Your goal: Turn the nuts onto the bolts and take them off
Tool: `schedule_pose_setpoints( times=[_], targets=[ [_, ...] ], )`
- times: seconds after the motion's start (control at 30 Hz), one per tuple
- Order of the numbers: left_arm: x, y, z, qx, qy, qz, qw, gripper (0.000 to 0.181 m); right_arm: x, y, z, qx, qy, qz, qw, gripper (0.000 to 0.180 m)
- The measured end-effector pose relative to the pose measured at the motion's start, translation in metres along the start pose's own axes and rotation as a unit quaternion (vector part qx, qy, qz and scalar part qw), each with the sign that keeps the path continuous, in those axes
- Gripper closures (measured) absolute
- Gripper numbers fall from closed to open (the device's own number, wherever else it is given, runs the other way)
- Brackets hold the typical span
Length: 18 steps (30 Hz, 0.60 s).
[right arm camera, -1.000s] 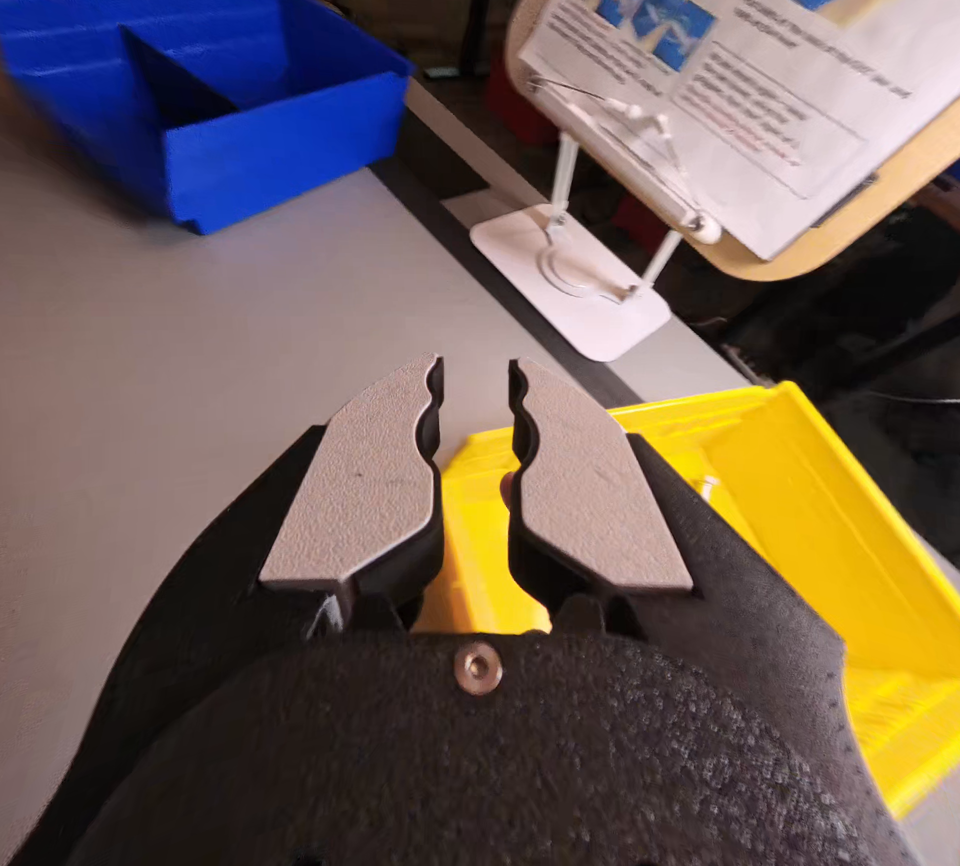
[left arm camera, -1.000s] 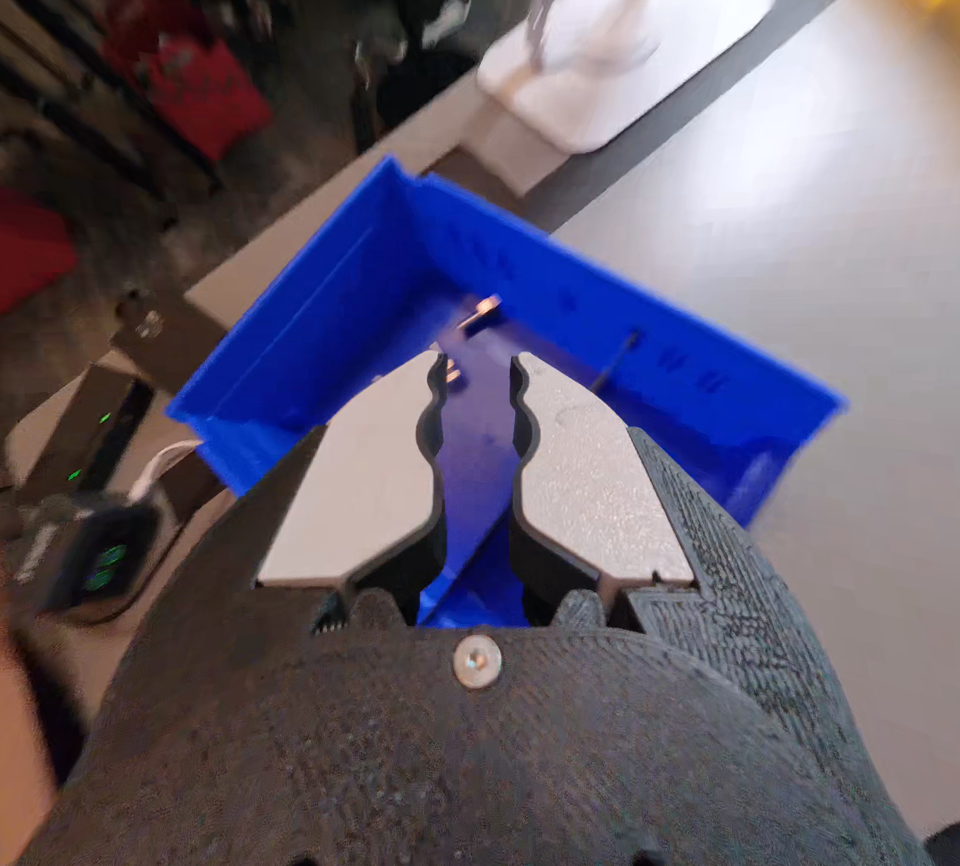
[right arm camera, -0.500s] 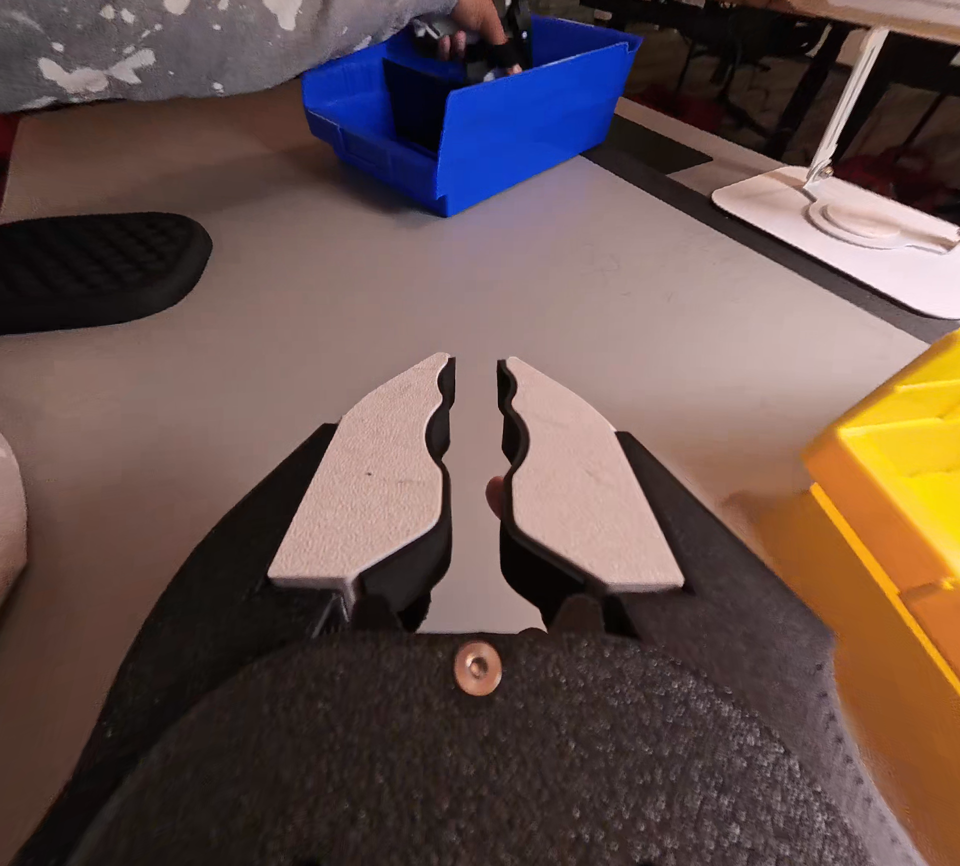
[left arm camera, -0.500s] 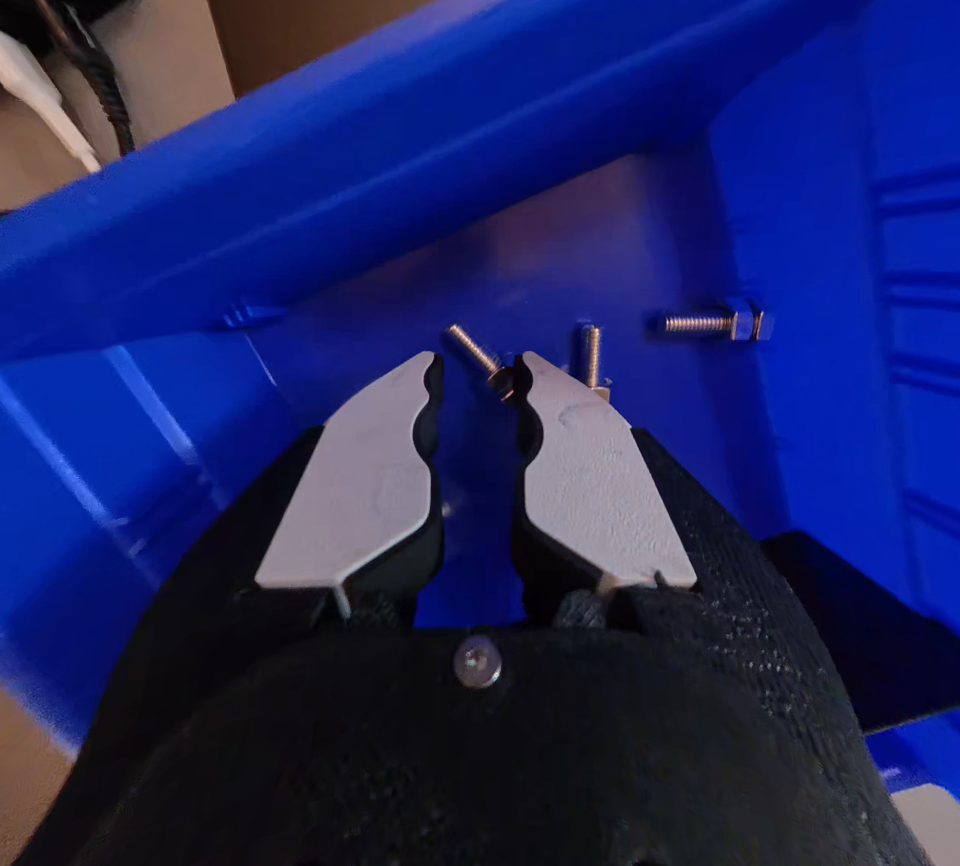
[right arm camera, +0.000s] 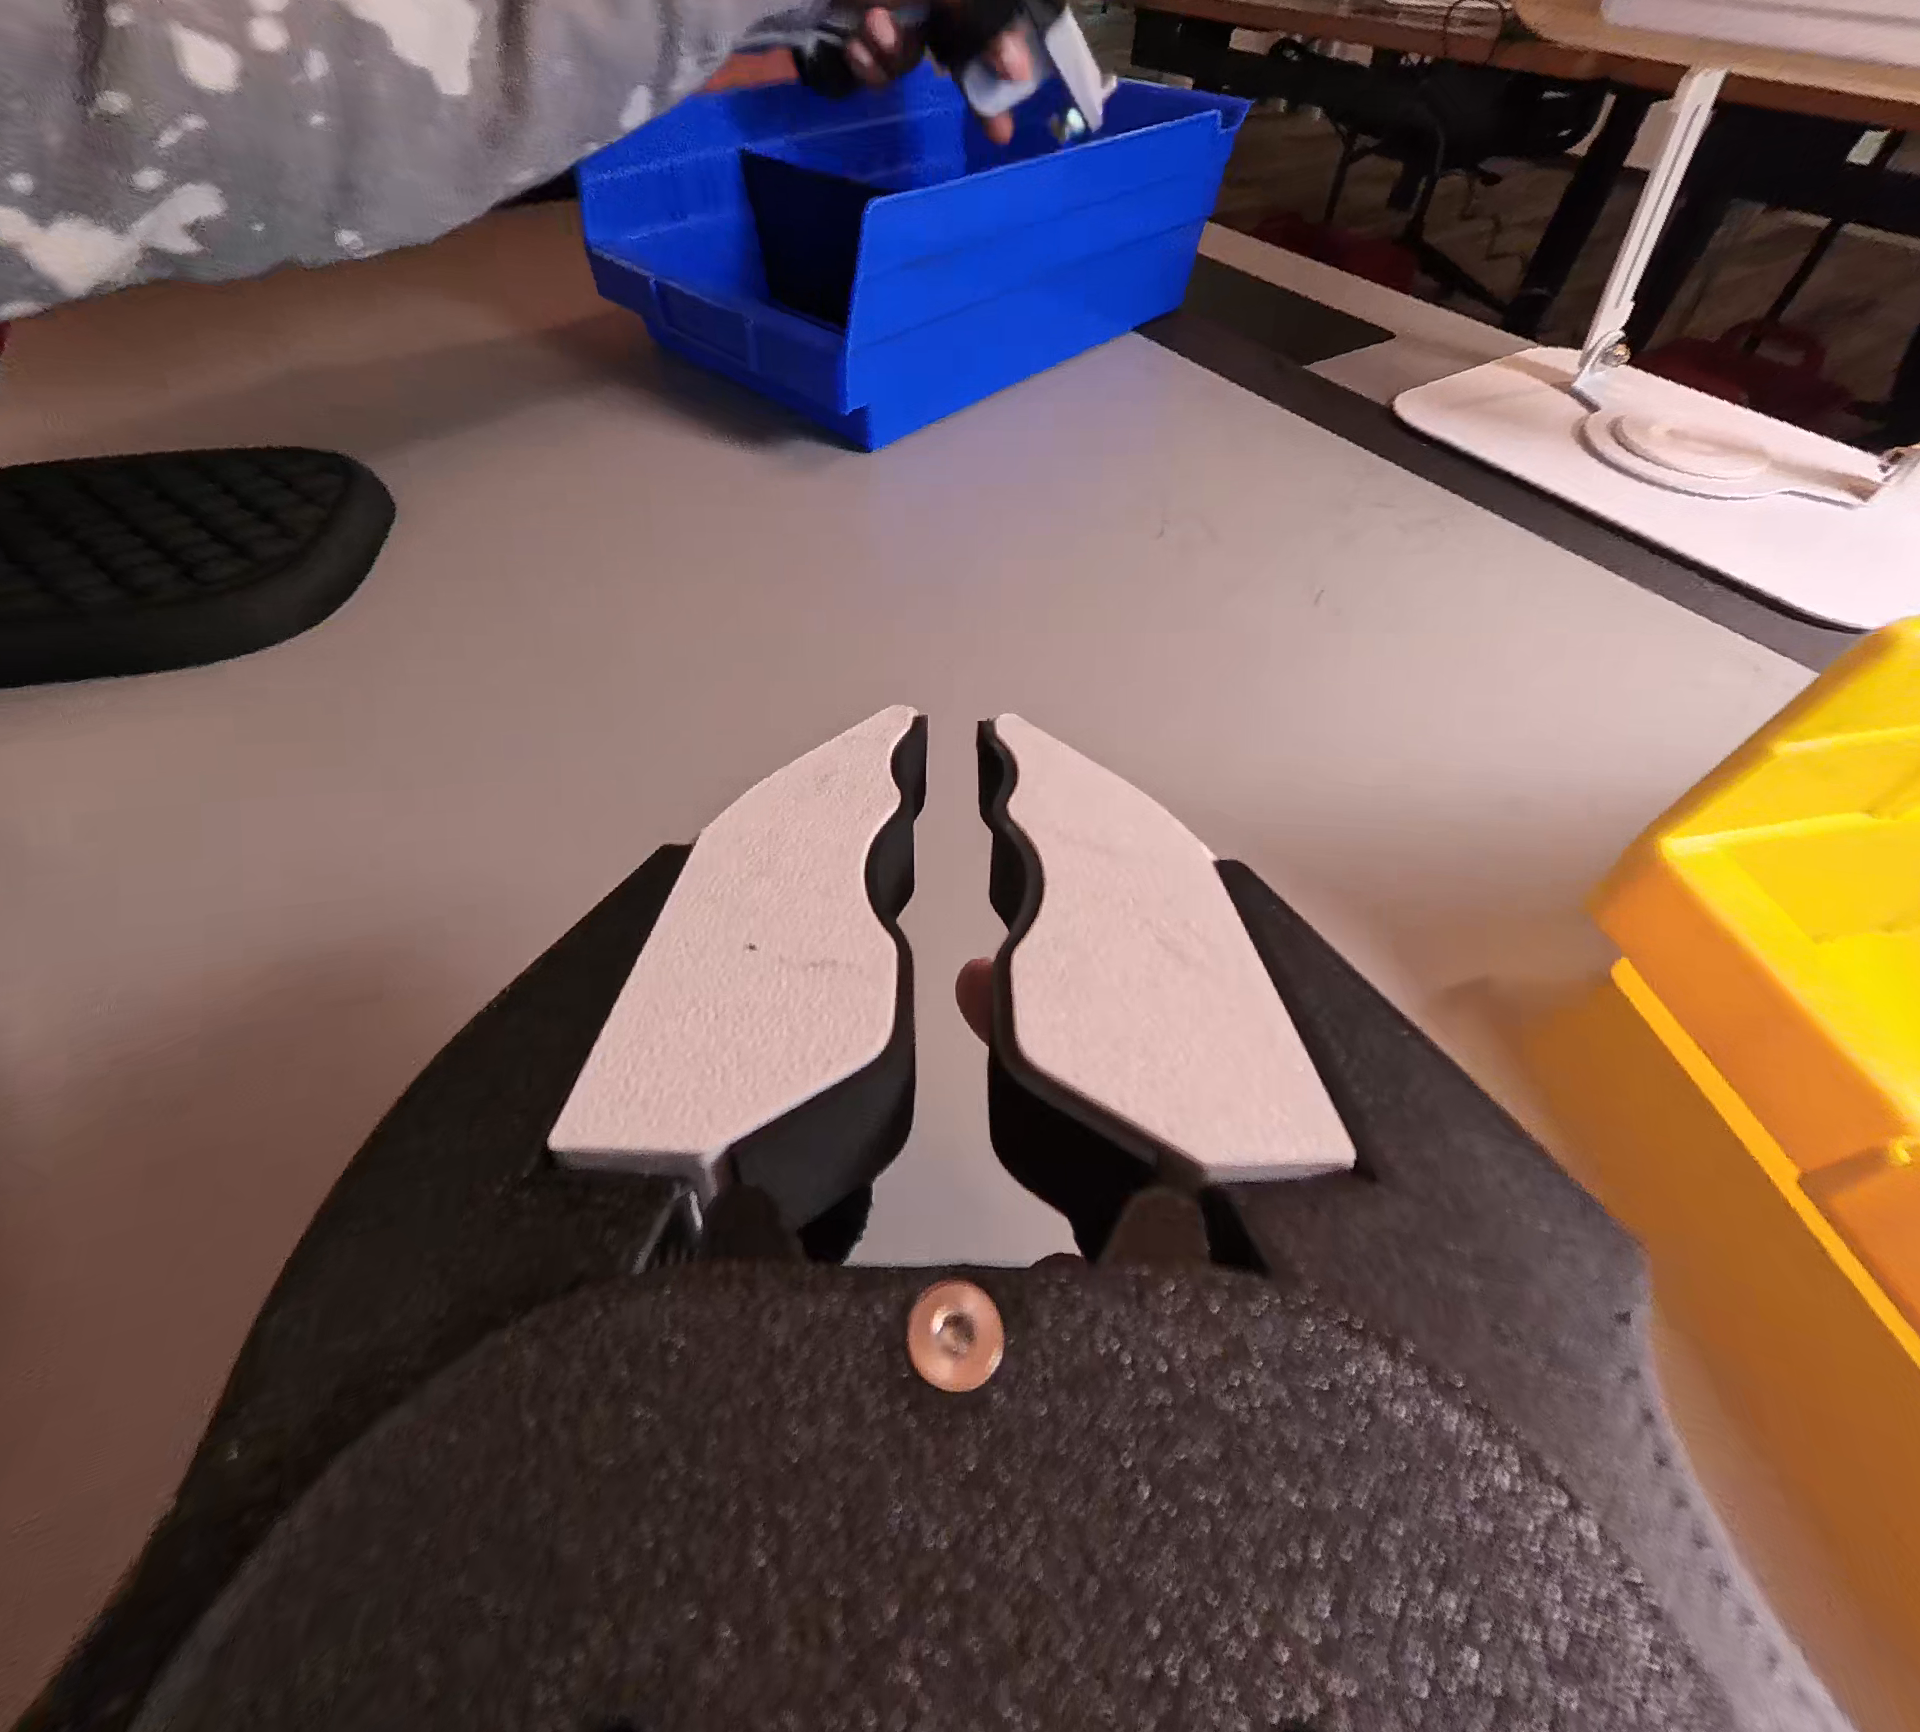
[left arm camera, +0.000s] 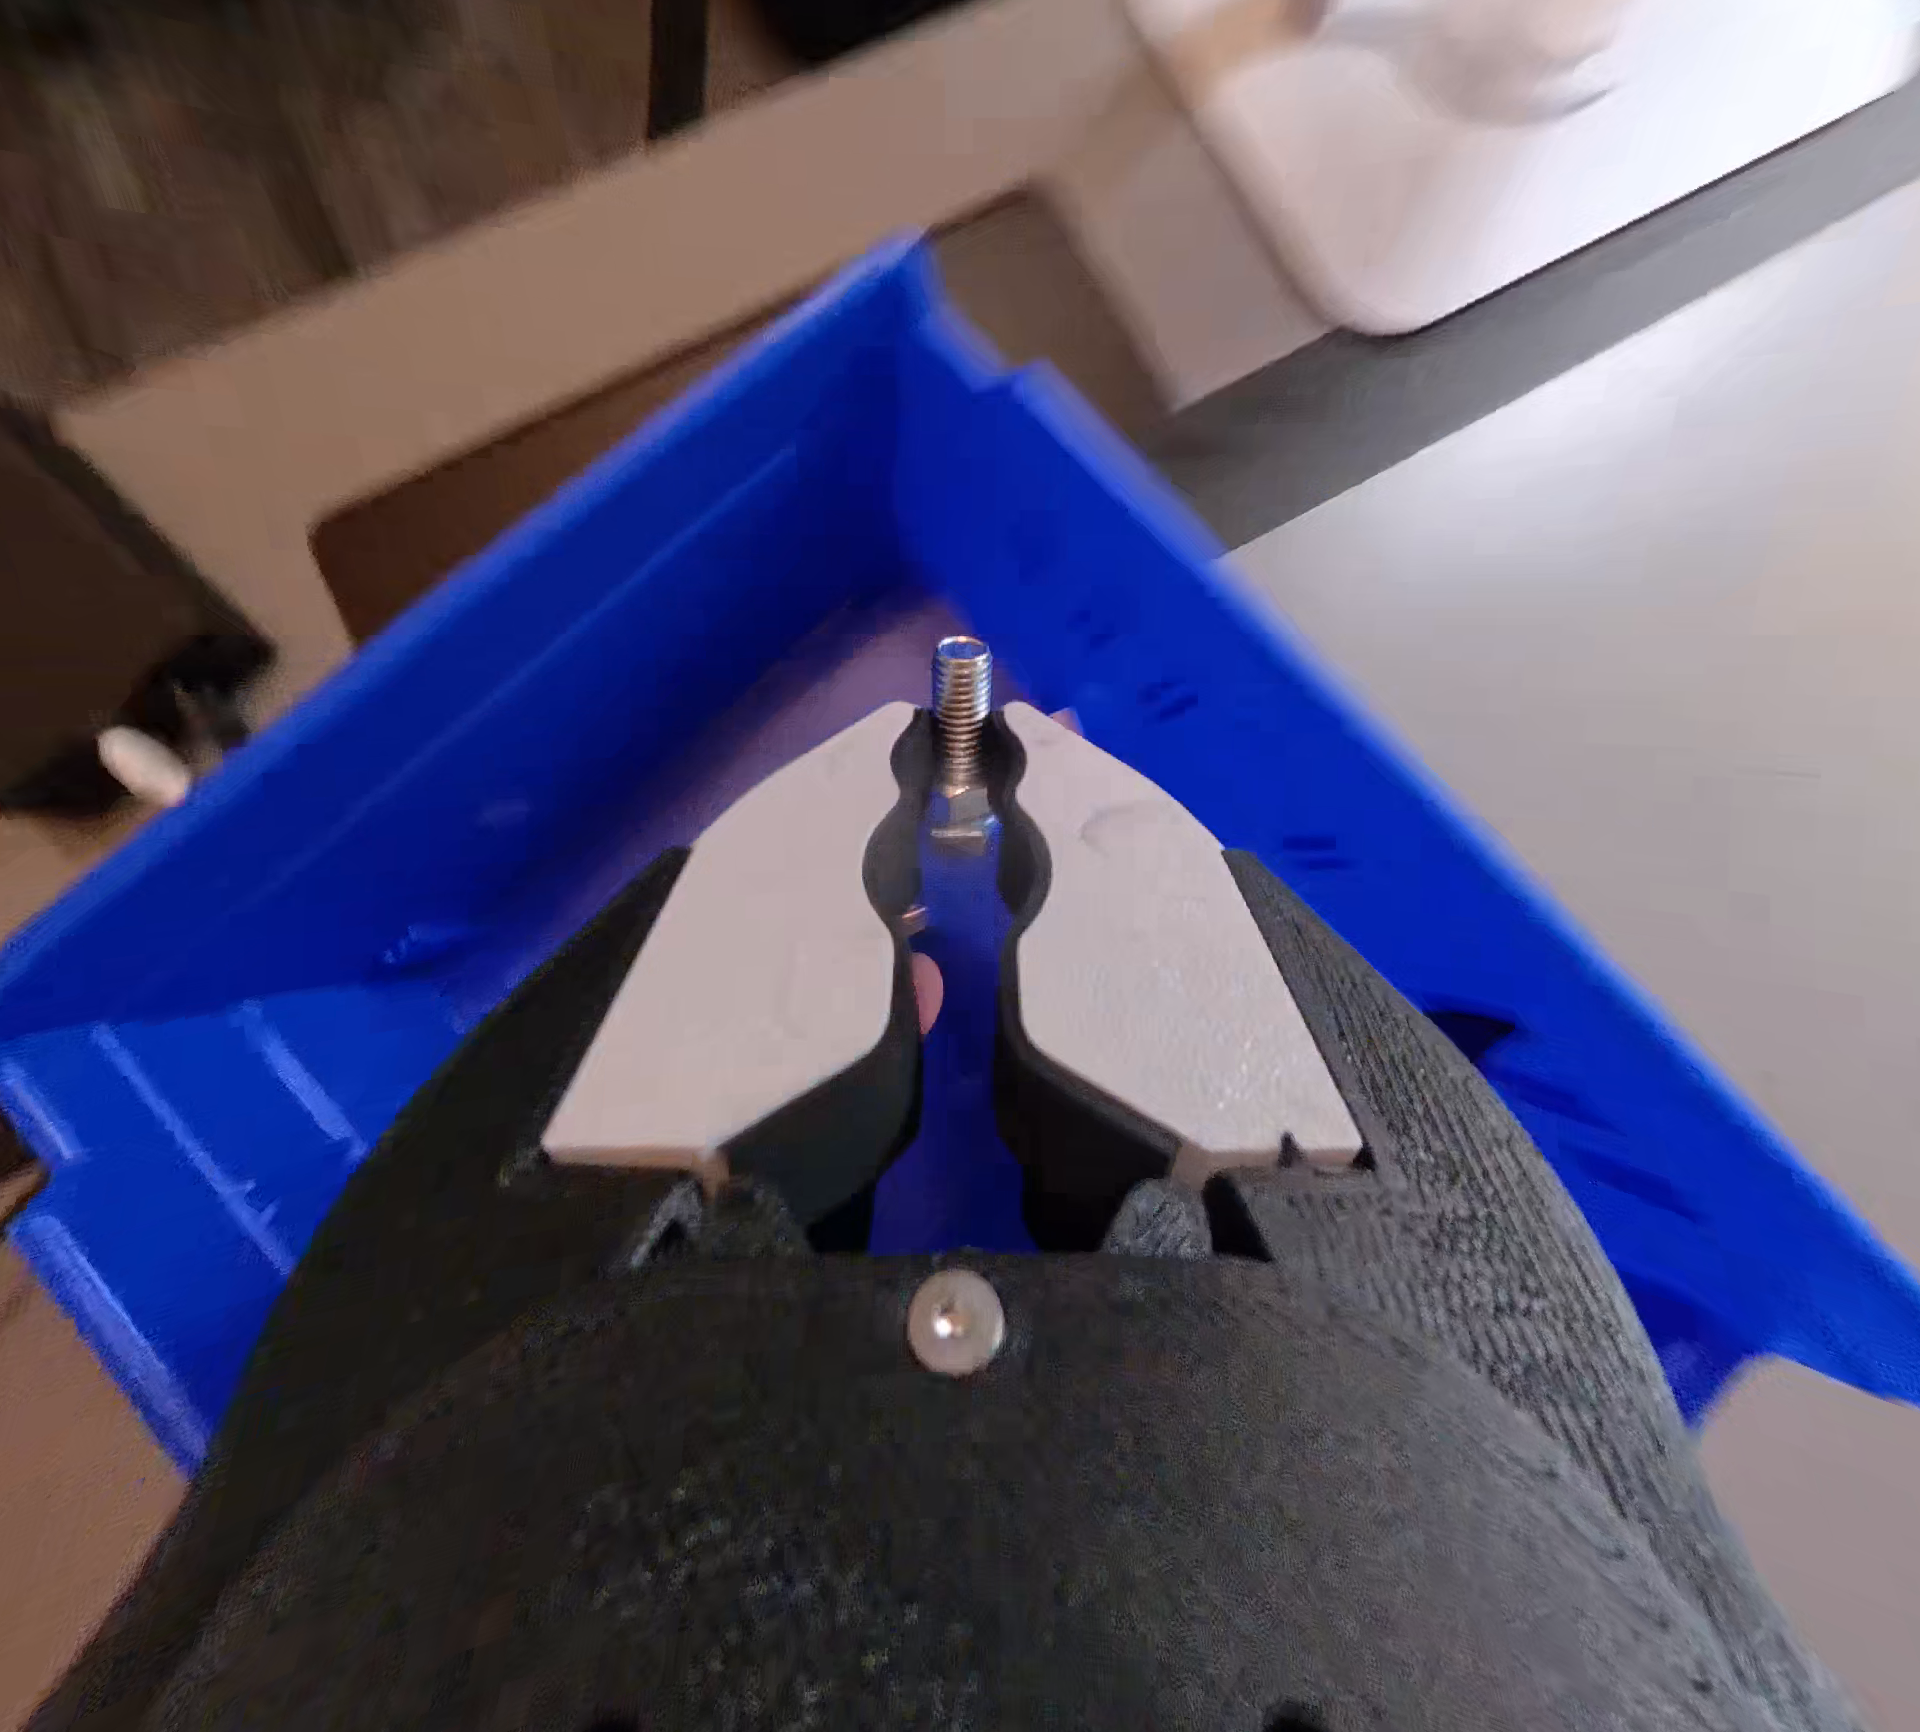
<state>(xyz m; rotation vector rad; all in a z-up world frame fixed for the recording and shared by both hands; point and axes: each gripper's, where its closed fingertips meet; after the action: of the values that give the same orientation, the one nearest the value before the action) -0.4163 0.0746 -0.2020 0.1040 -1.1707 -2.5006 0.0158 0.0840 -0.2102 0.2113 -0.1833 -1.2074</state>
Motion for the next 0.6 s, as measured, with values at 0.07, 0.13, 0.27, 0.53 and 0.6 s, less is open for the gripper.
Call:
schedule_pose_setpoints(
  times=[0.07,0.13,0.27,0.53,0.6],
  targets=[
    [-0.044,0.042,0.027,-0.104,-0.039,-0.065,0.992,0.17,-0.005,-0.004,0.009,-0.011,0.0,-0.005,1.0,0.17],
    [-0.099,0.089,0.038,-0.199,-0.089,-0.13,0.967,0.169,-0.009,-0.008,0.028,-0.032,0.007,-0.009,0.999,0.17],
    [-0.212,0.165,0.019,-0.33,-0.153,-0.224,0.904,0.171,-0.004,-0.019,0.09,-0.096,0.009,0.016,0.995,0.17],
    [-0.321,0.211,-0.058,-0.371,-0.18,-0.304,0.859,0.17,0.041,-0.052,0.14,-0.117,0.039,0.109,0.986,0.164],
    [-0.323,0.212,-0.065,-0.366,-0.184,-0.306,0.859,0.17,0.05,-0.059,0.134,-0.107,0.044,0.117,0.986,0.165]
  ],
)
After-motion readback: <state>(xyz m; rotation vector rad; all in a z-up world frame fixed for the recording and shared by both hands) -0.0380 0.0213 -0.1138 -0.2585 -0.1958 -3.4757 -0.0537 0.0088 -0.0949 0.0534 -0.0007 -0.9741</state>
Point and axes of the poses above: each gripper's, where its closed fingertips meet, y back along the fingers, z out of its top, x = y × z across the jaws, and after that the axes turned 9 degrees about z, right-handed
